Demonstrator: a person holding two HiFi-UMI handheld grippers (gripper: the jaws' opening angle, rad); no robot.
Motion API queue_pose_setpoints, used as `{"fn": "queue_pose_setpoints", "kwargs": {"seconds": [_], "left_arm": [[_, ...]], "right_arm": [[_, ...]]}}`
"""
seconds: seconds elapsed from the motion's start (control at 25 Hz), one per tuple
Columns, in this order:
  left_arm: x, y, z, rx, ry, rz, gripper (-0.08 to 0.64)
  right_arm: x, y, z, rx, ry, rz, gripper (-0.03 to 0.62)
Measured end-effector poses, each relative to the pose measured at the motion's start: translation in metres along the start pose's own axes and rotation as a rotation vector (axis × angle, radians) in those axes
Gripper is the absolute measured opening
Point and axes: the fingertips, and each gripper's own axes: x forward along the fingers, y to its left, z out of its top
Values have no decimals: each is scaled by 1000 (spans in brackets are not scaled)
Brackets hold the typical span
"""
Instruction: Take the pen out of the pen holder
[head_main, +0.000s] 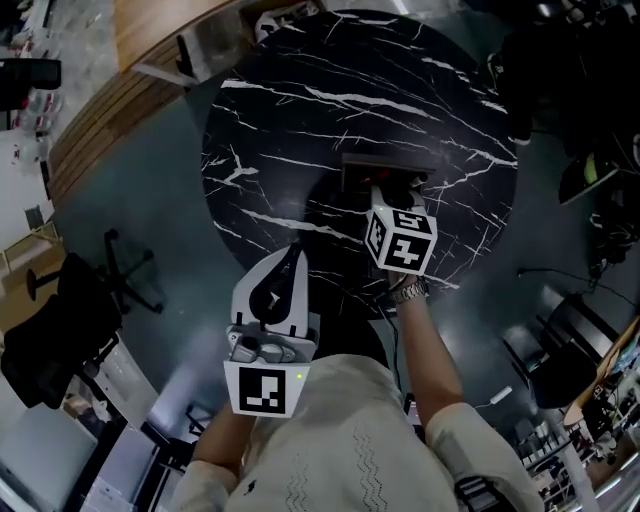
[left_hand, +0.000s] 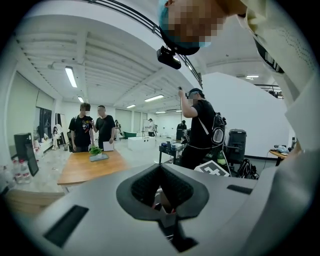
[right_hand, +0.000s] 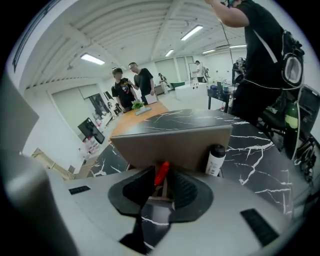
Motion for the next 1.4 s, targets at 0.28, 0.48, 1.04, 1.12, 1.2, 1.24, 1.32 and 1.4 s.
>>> {"fn": "queue_pose_setpoints", "kwargs": {"seconds": [0.28,0.48,1.04,1.12,1.2,1.24,1.32,1.4], "left_arm": [[-9,10,-7,-25,14,40,11],[-20,15,-2,-27,-19,48,11],[-123,8,23,4,-157,-66,11],[-142,8,26,-4,-183,-77,11],[-161,11,30,-28,-221,-80,11],[-170,12,31,-38,-240,-81,11],[-185,13,34,-51,-277,-88,11],[-198,9,37,-24,-301,-110,11]], "right_arm": [[-1,2,6,-49,-43,-47,83],[-23,23,23,-170,-137,-35,61],[-223,118,59,-246,-483,-34,61],[-254,136,48,-249,-510,-35,61],[-282,154,32,-260,-523,-41,61],[-295,164,22,-264,-528,-41,61],[-318,185,0,-259,-538,-41,61],[-338,203,-21,-241,-549,-48,61]]}}
